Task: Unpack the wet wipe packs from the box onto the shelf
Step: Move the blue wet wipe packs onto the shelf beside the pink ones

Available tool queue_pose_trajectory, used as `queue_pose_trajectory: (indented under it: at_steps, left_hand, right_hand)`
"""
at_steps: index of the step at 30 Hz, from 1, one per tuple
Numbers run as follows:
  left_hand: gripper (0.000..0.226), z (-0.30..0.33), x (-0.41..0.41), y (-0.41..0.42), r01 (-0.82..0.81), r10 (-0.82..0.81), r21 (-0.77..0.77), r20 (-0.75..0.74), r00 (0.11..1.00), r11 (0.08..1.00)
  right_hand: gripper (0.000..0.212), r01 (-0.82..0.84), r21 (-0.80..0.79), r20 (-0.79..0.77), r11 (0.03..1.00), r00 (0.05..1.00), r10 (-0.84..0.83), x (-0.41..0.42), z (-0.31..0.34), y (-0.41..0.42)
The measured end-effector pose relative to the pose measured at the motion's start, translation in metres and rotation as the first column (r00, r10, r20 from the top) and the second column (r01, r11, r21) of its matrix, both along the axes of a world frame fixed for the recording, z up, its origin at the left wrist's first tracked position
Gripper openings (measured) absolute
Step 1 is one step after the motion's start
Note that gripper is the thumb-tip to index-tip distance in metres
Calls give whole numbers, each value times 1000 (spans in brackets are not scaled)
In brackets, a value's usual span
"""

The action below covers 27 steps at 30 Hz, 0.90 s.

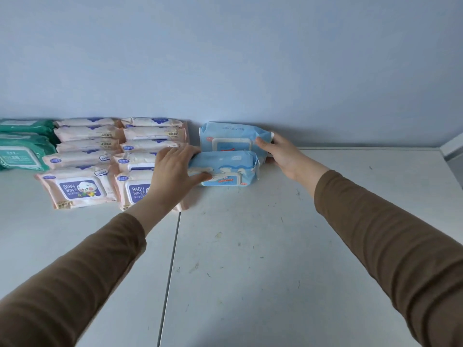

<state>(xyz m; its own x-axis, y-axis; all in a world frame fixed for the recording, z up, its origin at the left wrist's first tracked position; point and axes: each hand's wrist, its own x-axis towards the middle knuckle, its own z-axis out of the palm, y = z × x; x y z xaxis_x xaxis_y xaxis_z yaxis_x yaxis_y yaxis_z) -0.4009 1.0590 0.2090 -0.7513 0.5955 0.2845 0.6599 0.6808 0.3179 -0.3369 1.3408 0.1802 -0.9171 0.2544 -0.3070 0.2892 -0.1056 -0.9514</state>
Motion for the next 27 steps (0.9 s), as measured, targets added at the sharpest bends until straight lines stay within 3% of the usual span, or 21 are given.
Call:
queue_pose_trajectory:
  at_steps: [3,5,8,10,14,18,27]
  left_hand:
    - [45,14,-11,9,-43,43,-6,201,979,999]
    - [44,22,-18,16,-47,65,-72,259,964,996]
    - [49,24,-21,22,-81,108,-143,189,976,986]
    - [55,22,-15,23,-109,120,-101,108,987,989]
    - [63,5,3,20,-42,35,-111,-58,998,993]
    - [63,-3,2,18,-63,54,-144,-63,997,988]
    - [63,-5,6,25,-136,118,-225,-92,989,965]
  right_hand:
    - [29,32,7,-15,999,999,-32,-10,4,-10]
    - [29,43,-17,-2,999,999,-43,-18,9,-15]
    - [27,62,-80,30,995,998,-60,-22,13,-15]
    - [19,63,-99,38,993,997,-60,-19,13,-14]
    - [21,54,-125,3,991,999,-54,-16,11,-16]
    - [31,87,-94,-2,992,996,-87,-19,10,-21]
    - [24,99,-74,42,992,994,-96,-22,17,-24]
